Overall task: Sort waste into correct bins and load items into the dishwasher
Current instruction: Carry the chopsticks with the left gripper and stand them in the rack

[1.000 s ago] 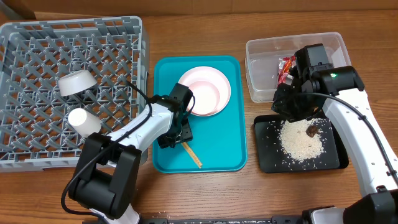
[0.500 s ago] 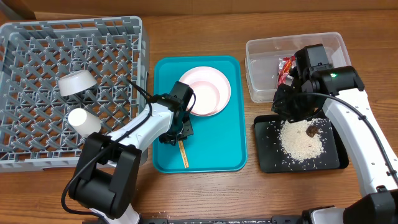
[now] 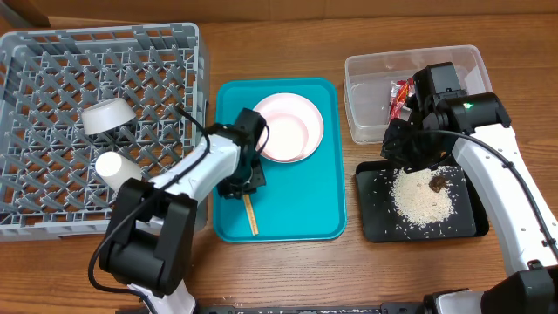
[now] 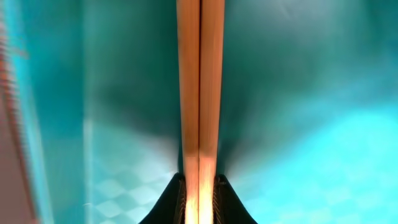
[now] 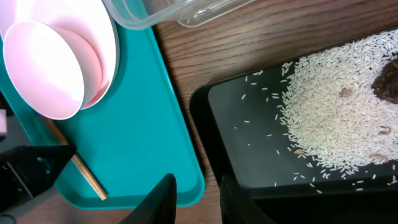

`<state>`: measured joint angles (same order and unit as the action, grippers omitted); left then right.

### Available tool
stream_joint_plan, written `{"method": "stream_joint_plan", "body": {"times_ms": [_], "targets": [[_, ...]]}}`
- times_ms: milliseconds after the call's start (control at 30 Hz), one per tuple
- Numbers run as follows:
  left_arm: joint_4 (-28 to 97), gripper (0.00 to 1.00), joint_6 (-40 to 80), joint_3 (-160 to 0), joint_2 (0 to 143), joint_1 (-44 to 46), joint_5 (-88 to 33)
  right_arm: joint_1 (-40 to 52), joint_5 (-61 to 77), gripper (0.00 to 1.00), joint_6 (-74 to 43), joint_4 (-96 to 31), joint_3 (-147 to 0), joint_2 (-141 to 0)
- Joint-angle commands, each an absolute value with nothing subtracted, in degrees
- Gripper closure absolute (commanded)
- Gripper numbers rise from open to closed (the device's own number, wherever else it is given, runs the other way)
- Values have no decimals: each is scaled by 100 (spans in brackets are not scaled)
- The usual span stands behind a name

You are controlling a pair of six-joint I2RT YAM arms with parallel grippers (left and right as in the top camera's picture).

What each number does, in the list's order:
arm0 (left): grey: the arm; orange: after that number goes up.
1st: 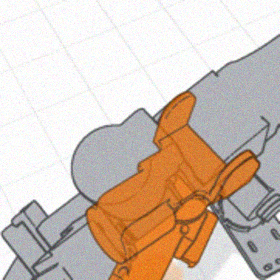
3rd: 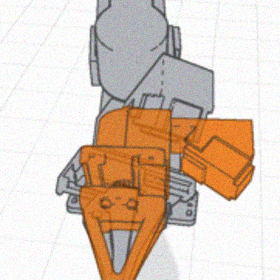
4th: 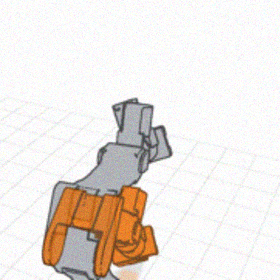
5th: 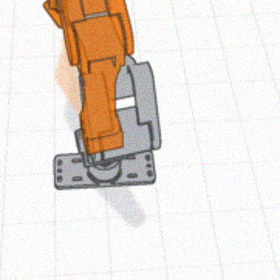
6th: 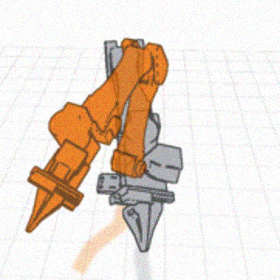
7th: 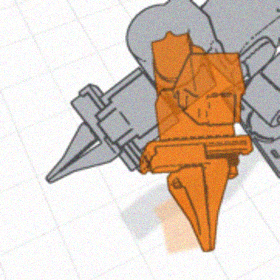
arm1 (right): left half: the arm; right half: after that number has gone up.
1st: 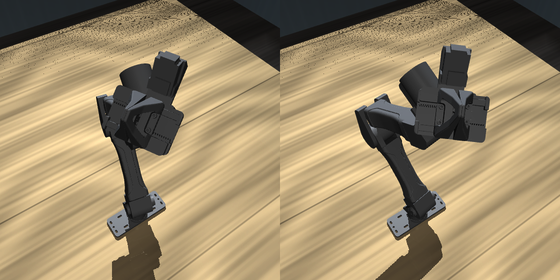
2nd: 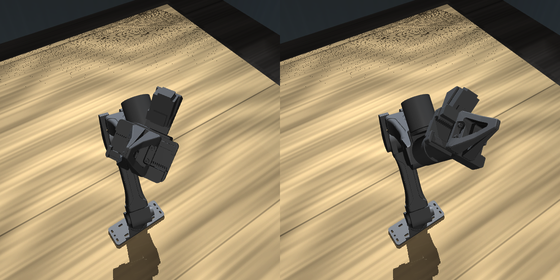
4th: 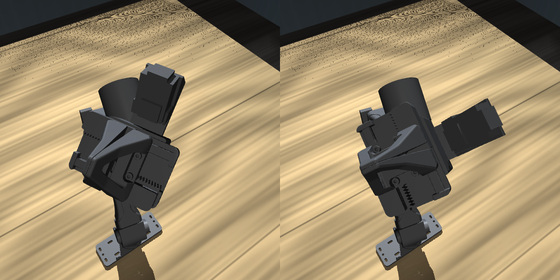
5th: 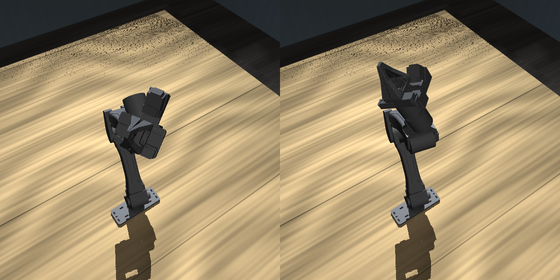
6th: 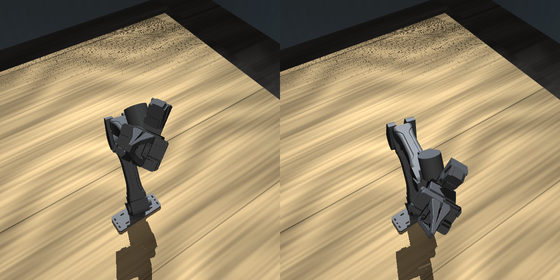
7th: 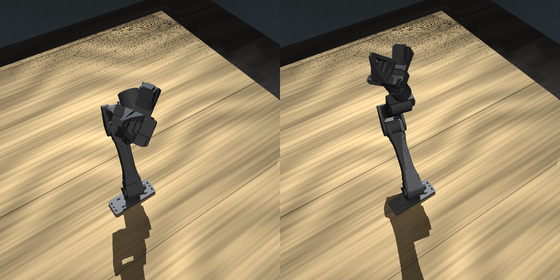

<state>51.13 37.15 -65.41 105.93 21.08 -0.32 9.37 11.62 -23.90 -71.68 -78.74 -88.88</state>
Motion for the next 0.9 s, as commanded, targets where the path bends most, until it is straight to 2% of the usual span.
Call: {"method": "stream_joint_plan", "body": {"times_ms": [0, 200, 533, 867], "targets": [[5356, 96, 3343, -7078, 10669, 2012, 113, 926, 1162, 74, -2351, -7170, -7950, -8840], [5916, 96, 3216, -7835, 10665, 2012, 504, 926, 1162, 74, -2327, -7172, -7950, -8840], [6300, 96, 2215, -8604, 9946, 1909, 958, 926, 1162, 74, -2246, -7212, -7950, -8840], [6261, 96, 845, -8836, 9013, 775, 958, 926, 1162, 74, -2220, -7238, -7950, -8840]]}}
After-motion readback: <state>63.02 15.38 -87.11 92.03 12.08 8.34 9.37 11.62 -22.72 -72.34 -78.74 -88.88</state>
